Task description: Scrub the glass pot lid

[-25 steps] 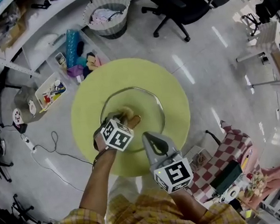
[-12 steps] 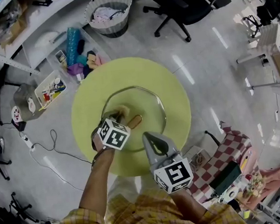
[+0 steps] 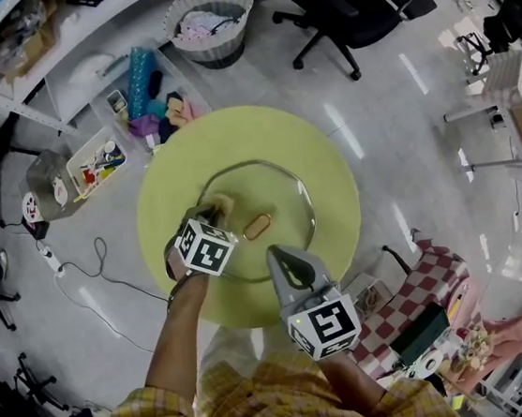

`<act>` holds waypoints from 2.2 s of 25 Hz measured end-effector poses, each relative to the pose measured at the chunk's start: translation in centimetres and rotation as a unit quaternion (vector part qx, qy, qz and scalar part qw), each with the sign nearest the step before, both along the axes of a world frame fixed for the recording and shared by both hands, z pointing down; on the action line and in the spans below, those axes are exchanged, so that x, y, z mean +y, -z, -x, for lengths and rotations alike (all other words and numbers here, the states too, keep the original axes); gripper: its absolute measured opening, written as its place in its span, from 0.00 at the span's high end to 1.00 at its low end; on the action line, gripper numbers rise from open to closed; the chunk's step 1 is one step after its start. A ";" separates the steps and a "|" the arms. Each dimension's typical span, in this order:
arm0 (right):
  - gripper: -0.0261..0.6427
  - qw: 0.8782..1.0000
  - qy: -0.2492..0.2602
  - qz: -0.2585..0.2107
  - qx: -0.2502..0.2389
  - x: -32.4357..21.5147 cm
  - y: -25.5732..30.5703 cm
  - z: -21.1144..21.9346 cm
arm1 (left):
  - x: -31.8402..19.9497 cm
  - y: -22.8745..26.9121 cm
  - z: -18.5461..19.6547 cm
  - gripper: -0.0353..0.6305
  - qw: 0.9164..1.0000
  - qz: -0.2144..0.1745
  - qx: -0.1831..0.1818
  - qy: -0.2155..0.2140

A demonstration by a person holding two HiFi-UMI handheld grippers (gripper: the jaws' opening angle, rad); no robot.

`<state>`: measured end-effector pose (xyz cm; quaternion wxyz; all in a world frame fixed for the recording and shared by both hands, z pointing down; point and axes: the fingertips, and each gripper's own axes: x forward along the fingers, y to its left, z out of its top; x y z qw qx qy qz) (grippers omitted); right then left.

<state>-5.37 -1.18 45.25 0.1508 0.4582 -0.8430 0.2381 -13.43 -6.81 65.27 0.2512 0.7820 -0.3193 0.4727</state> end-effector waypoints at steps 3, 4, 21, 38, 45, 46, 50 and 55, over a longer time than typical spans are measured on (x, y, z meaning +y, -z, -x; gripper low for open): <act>0.97 1.000 0.003 0.000 0.000 0.0 0.0 0.3 | -0.2 -0.2 0.8 0.89 1.000 0.000 -0.002 0.008; 0.96 1.000 0.003 0.001 0.000 0.0 -0.1 0.4 | -0.3 -0.2 1.1 0.89 1.000 0.001 -0.003 0.011; 0.96 1.000 0.003 0.003 0.001 0.2 0.1 0.4 | 0.0 -1.1 4.4 0.89 1.000 0.004 -0.028 0.008; 0.97 1.000 0.005 -0.003 0.001 0.9 0.7 0.5 | 1.6 -1.0 4.4 0.89 0.999 -0.005 -0.043 -0.017; 0.97 1.000 0.006 -0.004 -0.001 1.6 1.0 0.8 | 2.5 -1.0 4.5 0.89 0.999 -0.002 -0.047 -0.021; 0.97 1.000 0.005 -0.005 -0.001 1.7 1.0 0.8 | 2.6 -1.0 4.5 0.89 0.999 -0.001 -0.046 -0.022; 0.97 1.000 0.005 -0.005 -0.001 2.2 1.2 0.9 | 3.4 -1.0 4.6 0.89 0.998 -0.007 -0.048 -0.025; 0.97 1.000 0.005 -0.007 -0.002 3.1 1.2 0.4 | 4.9 -1.0 4.2 0.89 0.998 -0.012 -0.050 -0.022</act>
